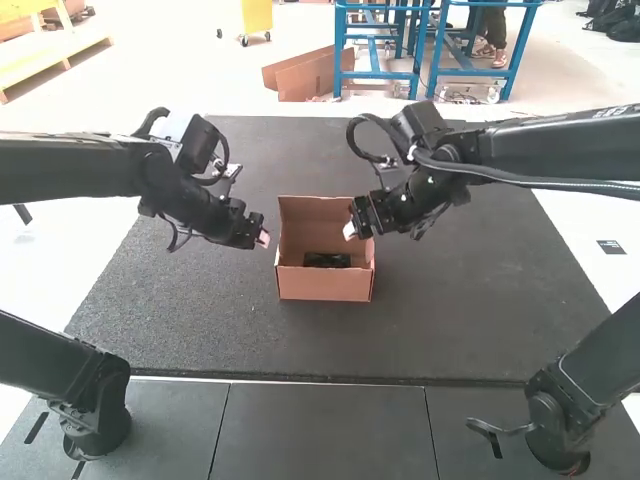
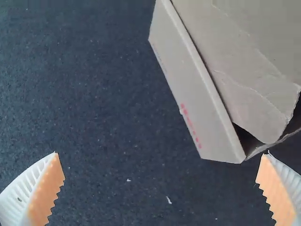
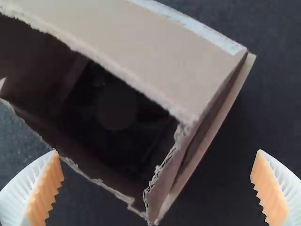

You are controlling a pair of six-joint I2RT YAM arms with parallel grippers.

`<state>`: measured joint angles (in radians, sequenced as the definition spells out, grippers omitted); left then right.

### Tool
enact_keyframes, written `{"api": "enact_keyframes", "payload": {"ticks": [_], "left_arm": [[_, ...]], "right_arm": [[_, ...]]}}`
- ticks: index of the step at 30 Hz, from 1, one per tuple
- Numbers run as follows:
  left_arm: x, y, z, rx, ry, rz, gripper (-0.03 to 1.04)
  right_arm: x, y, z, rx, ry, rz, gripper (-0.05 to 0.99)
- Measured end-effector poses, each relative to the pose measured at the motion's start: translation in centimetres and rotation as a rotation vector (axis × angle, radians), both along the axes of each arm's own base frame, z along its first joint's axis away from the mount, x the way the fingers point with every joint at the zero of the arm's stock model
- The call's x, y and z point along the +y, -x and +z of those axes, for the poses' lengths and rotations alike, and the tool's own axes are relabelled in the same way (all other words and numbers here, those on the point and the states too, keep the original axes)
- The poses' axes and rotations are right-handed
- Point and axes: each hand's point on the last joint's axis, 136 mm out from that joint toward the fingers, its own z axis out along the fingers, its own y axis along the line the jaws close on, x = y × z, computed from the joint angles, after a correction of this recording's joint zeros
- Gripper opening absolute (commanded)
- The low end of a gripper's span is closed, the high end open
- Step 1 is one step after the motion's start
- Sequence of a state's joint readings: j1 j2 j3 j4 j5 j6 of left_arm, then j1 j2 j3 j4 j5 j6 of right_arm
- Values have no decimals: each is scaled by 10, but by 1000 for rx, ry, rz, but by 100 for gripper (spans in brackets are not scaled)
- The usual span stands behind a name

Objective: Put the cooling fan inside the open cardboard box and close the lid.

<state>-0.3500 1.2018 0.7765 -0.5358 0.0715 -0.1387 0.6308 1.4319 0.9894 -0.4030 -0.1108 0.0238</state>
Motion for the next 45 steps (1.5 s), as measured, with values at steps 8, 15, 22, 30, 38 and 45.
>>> {"api": "enact_keyframes", "payload": {"ticks": [8,15,22,30,38,45], "left_arm": [[51,-43,27,-179,-114,191,97],[54,-90,97,-376,-93,258,97],[26,-106,104,-379,-57,189,97],[-24,-95,97,-364,-13,52,97],[-29,-97,85,-338,-22,43,97],[-47,-93,73,-307,-19,-9,97]], "right_arm": [[-17,-22,48,-138,-17,-38,92],[-58,-24,75,-252,-1,-96,92],[-85,-12,68,-248,22,-138,91],[-89,-9,70,-253,18,-143,91],[-99,-11,65,-241,26,-174,91],[-100,-12,65,-241,26,-179,91]]}}
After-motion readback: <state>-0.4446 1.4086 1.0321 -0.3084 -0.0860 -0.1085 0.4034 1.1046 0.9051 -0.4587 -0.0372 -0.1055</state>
